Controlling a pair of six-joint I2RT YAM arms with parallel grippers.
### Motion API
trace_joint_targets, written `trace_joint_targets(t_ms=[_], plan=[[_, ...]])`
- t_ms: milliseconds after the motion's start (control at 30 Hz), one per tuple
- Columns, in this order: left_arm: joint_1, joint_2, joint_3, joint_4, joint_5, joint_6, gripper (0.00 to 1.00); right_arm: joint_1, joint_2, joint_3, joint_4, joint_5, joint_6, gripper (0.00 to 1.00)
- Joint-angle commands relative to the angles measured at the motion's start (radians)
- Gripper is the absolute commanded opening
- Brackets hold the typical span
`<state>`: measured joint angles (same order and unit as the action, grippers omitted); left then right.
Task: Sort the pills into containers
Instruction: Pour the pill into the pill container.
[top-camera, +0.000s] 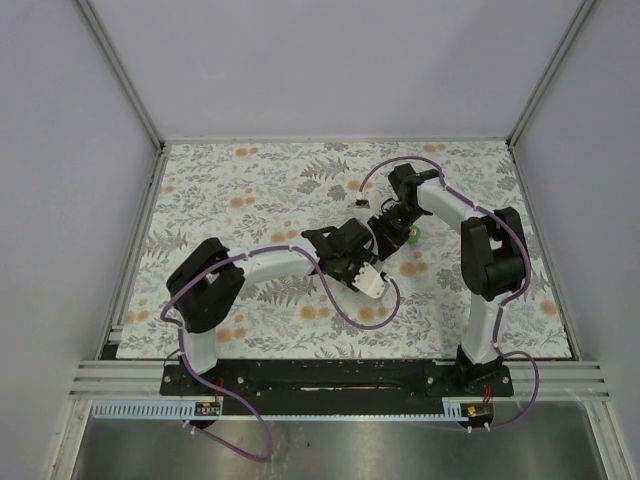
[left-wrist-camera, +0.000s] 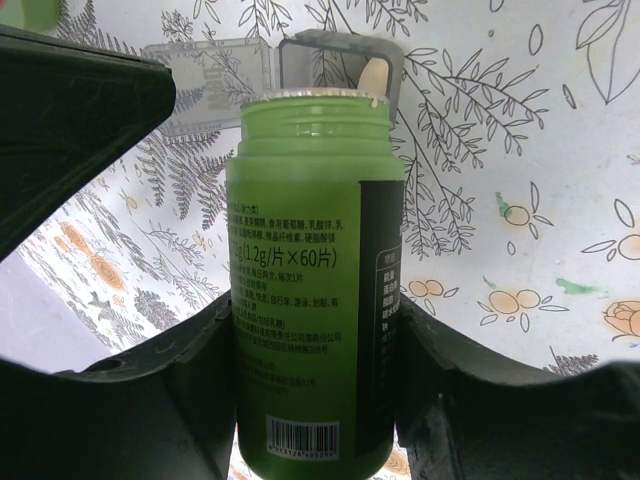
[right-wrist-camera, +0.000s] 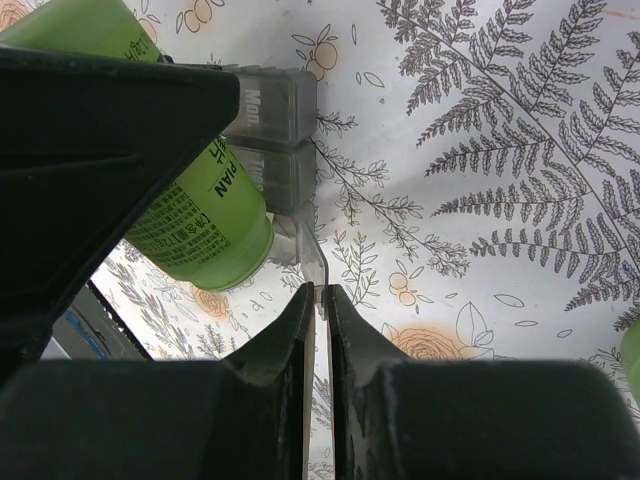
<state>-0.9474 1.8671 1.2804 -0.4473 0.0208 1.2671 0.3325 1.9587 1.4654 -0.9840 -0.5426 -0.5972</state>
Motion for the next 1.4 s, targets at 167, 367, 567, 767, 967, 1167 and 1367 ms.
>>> trace_joint_targets(t_ms=[167,367,567,767,967,1167,1367], plan=[[-0.014,-0.066,-0.021,0.025,-0.016,0.02,0.0,-0.006,0.0,0.029,-0.013,-0.013,-0.015,0.03],[-0.021,-0.059,-0.015,0.032,-0.045,0.025,0.0,-0.006,0.0,0.03,-0.015,-0.014,-0.016,0.03],[-0.024,-0.056,-0.015,0.042,-0.065,0.037,0.0,-0.006,0.005,0.03,-0.016,-0.013,-0.016,0.03],[-0.034,-0.051,-0.009,0.047,-0.079,0.045,0.0,-0.006,0.008,0.036,-0.022,-0.013,-0.018,0.03],[-0.042,-0.046,-0.007,0.047,-0.096,0.06,0.0,-0.006,0.008,0.035,-0.022,-0.013,-0.019,0.03],[-0.05,-0.048,-0.013,0.053,-0.117,0.08,0.0,-0.006,0.006,0.036,-0.022,-0.014,-0.019,0.03],[-0.056,-0.046,-0.019,0.055,-0.127,0.094,0.0,-0.006,0.006,0.036,-0.021,-0.014,-0.019,0.03]])
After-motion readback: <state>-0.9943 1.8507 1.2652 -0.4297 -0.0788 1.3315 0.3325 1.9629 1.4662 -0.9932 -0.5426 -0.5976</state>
